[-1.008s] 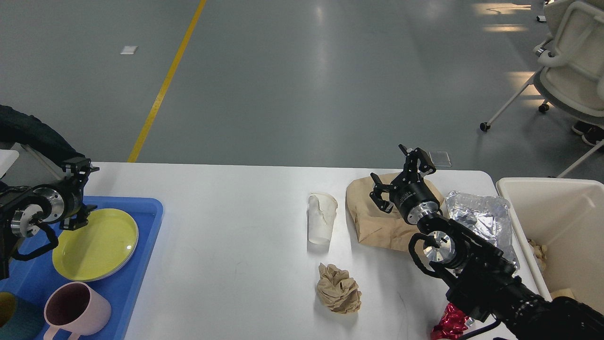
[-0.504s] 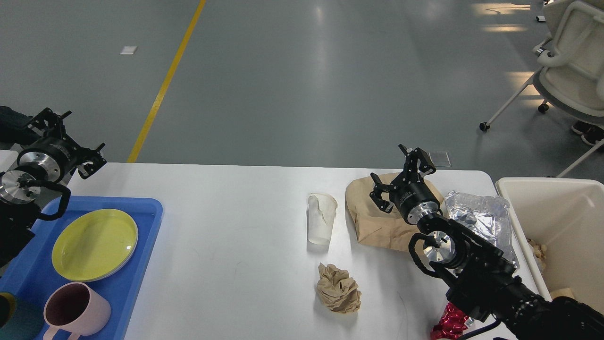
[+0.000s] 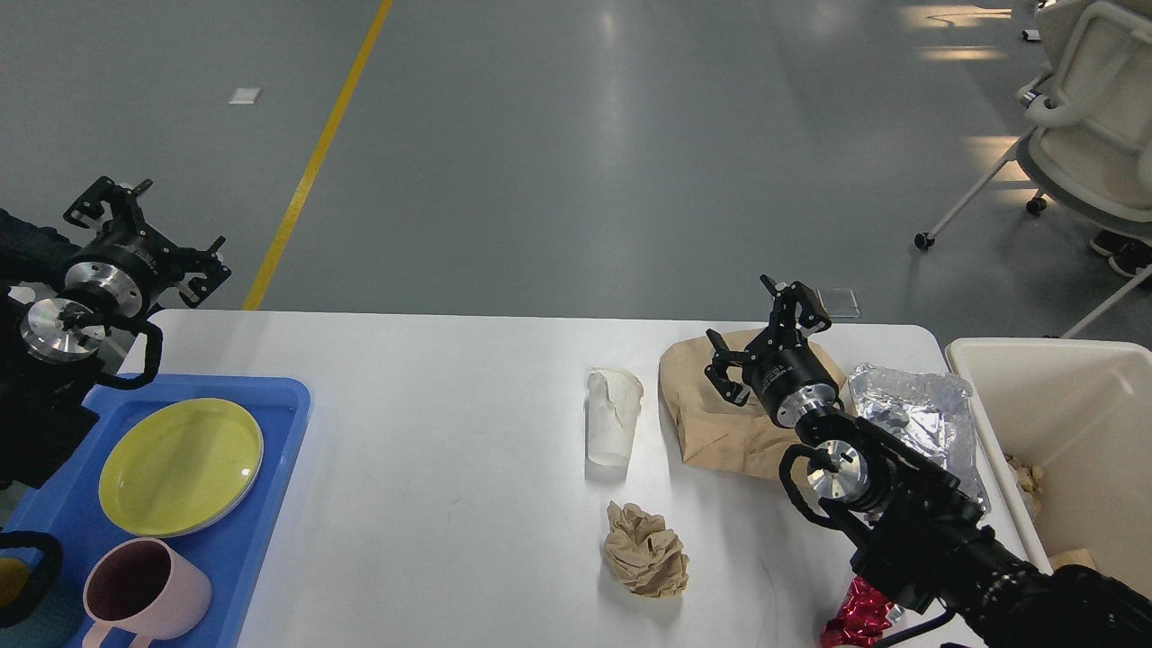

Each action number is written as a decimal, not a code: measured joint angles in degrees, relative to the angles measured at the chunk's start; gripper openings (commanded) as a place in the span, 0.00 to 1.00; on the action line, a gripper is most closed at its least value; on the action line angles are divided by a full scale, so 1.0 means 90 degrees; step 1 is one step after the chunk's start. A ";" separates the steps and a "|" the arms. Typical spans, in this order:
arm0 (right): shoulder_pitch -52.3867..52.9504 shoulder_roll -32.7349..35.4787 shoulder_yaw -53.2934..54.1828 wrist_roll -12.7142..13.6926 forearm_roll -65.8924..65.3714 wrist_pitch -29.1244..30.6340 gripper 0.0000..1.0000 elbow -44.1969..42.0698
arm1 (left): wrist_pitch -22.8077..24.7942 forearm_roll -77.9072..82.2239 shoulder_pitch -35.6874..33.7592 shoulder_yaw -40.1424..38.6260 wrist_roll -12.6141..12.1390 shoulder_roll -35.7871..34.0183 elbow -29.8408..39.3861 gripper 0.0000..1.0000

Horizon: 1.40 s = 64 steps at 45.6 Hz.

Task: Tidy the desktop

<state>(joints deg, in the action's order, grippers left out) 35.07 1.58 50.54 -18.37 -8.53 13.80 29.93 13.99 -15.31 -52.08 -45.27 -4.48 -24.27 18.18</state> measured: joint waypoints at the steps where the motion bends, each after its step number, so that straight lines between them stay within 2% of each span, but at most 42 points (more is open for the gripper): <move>1: 0.0000 0.0000 0.0000 0.0000 0.0000 0.0000 1.00 0.0000 | 0.0000 0.0000 -0.0022 0.0000 0.0000 0.0012 0.0000 0.96; 22: 0.0000 0.0000 0.0000 0.0000 0.0000 0.0000 1.00 -0.0001 | 0.0016 0.0041 -0.0258 0.0031 0.0128 0.0018 0.0002 0.96; 42: 0.0000 0.0000 0.0000 0.0000 0.0000 0.0000 1.00 -0.0001 | 0.0026 0.0060 -0.0181 0.0087 0.0146 0.0590 0.0002 0.96; 47: 0.0000 0.0000 0.0000 0.0000 0.0000 0.0000 1.00 -0.0001 | 0.0056 0.0060 -0.0181 0.0085 0.0243 0.0630 0.0002 0.96; 51: 0.0000 0.0000 0.0000 0.0000 0.0000 0.0000 1.00 -0.0001 | 0.0070 0.0060 -0.0182 0.0091 0.0568 0.0700 0.0002 0.96; 54: 0.0000 0.0000 0.0000 0.0000 0.0001 0.0000 1.00 0.0004 | 0.0078 0.0060 -0.0165 0.0101 0.0993 0.0830 0.0002 0.96; 58: 0.0000 0.0000 0.0000 0.0000 0.0000 0.0000 1.00 0.0004 | 0.0080 0.0061 -0.0009 0.0104 0.1746 0.0962 0.0002 0.96; 59: 0.0000 0.0000 0.0000 0.0000 0.0000 0.0000 1.00 0.0004 | 0.0080 0.0060 0.0079 0.0116 0.2211 0.1007 0.0002 0.96; 64: 0.0000 0.0000 0.0000 0.0000 0.0000 0.0000 1.00 0.0004 | 0.0079 0.0063 0.0281 0.0122 0.3279 0.1138 0.0002 0.96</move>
<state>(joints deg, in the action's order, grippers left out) 35.07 1.58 50.54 -18.37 -8.52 13.80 29.97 14.70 -14.74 -49.56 -44.17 25.03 -14.03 18.20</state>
